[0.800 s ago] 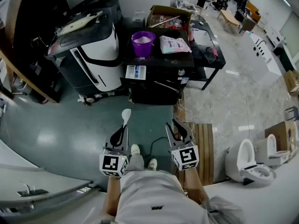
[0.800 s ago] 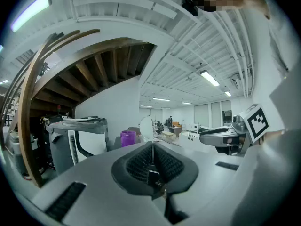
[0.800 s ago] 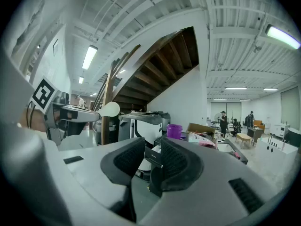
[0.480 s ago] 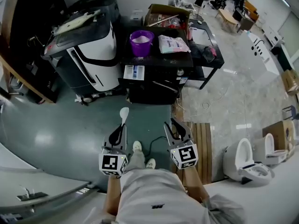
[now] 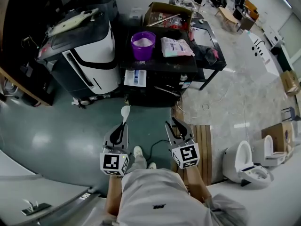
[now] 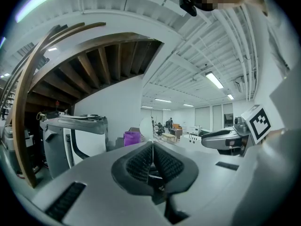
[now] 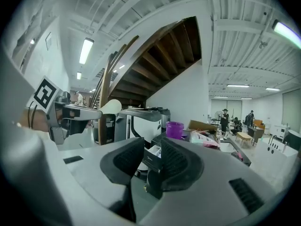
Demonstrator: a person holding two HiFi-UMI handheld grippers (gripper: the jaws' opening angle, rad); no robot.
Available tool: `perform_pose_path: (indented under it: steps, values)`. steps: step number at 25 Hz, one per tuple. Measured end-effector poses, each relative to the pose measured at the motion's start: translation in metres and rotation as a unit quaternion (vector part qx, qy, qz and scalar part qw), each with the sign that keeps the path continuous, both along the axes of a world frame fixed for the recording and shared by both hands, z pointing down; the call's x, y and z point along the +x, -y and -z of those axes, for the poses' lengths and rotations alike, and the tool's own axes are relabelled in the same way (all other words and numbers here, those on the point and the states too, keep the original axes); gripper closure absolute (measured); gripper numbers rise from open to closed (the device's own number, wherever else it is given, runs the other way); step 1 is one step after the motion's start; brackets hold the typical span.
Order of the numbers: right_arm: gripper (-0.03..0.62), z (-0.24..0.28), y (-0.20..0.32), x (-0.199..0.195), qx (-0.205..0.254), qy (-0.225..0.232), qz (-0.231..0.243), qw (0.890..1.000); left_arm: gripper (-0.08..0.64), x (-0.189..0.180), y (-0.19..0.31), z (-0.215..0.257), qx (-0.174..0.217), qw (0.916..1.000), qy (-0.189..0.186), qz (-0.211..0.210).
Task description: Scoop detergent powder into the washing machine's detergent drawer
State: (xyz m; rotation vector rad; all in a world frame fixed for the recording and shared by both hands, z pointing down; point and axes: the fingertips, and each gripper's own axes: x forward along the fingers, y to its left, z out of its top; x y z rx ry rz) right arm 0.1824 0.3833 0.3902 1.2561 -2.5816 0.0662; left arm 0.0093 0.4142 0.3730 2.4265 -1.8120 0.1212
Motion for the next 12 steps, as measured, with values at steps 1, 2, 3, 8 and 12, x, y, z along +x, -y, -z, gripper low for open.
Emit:
perform_pose_path:
  steps: [1, 2, 3, 8, 12]
  values:
    - [0.497, -0.001, 0.006, -0.003, -0.001, -0.001, -0.002, 1.000, 0.545, -0.003, 0.007, 0.000, 0.000, 1.0000, 0.001, -0.002]
    - [0.497, -0.002, 0.012, -0.007, -0.003, -0.001, -0.003, 1.000, 0.544, -0.007, 0.013, 0.000, 0.001, 1.0000, 0.002, -0.004]
    - [0.497, -0.003, 0.018, -0.011, -0.005, -0.001, -0.005, 1.000, 0.544, -0.010, 0.020, 0.001, 0.001, 1.0000, 0.003, -0.006]
    - [0.497, -0.008, 0.045, -0.033, -0.007, -0.001, -0.012, 1.000, 0.545, -0.031, 0.052, -0.003, 0.001, 0.9998, 0.009, -0.017]
    - [0.497, -0.007, 0.065, -0.050, -0.005, -0.007, -0.022, 1.000, 0.545, -0.046, 0.075, -0.004, 0.004, 0.9996, 0.010, -0.028]
